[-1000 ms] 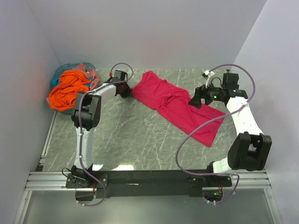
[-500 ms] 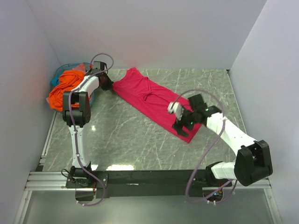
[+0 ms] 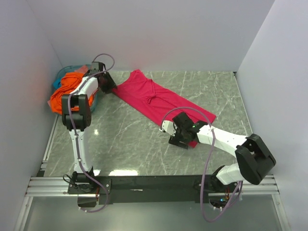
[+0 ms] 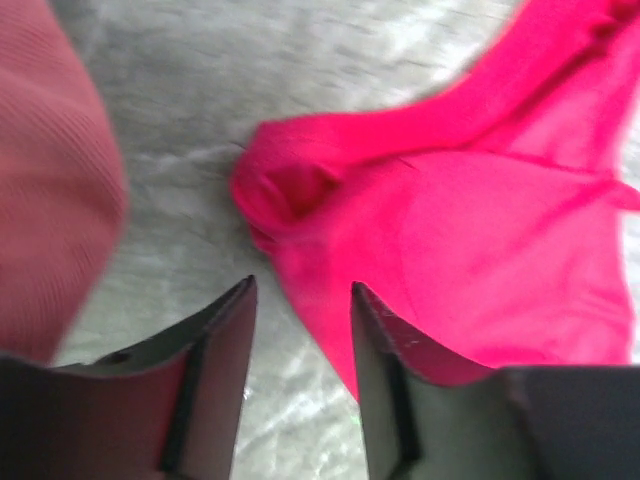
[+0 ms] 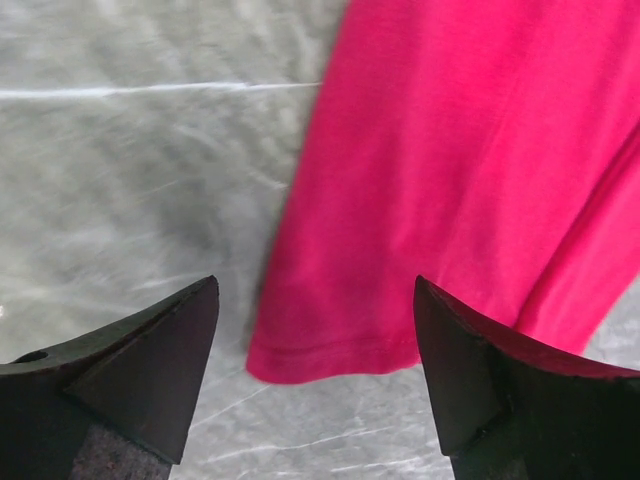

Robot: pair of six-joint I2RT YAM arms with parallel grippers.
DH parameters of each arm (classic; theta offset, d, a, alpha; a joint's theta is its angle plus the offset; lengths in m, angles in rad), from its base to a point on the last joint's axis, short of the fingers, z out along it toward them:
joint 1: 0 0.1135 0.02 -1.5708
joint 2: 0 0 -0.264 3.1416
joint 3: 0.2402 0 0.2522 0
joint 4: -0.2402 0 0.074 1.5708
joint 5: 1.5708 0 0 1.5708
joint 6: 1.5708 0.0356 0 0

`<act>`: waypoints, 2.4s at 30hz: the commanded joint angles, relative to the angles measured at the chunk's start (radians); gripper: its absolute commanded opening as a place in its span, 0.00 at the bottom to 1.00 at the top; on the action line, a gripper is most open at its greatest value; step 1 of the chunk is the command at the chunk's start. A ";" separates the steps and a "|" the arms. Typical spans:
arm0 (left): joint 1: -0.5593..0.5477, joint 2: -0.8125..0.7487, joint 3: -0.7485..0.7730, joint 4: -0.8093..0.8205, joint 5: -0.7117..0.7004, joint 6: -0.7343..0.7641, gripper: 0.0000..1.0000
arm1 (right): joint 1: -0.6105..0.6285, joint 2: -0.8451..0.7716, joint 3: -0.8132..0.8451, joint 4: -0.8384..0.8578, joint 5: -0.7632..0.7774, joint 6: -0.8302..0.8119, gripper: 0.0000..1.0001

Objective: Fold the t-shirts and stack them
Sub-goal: Fold the tshirt

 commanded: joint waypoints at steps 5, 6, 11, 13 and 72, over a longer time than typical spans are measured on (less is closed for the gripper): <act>-0.005 -0.354 -0.085 0.078 0.093 0.025 0.55 | 0.045 0.094 -0.038 0.134 0.179 0.053 0.77; -0.005 -0.394 -0.105 0.090 0.089 0.018 0.56 | 0.047 0.104 -0.035 0.129 0.176 0.056 0.74; -0.005 -0.682 -0.311 0.176 0.090 -0.010 0.61 | 0.074 0.128 -0.052 0.108 0.163 0.082 0.58; -0.005 -0.756 -0.382 0.199 0.105 -0.027 0.61 | 0.079 0.133 -0.054 0.105 0.168 0.091 0.56; -0.175 -0.902 -1.031 0.466 0.090 -0.143 0.77 | -0.501 0.665 0.920 -0.056 -0.742 0.773 0.78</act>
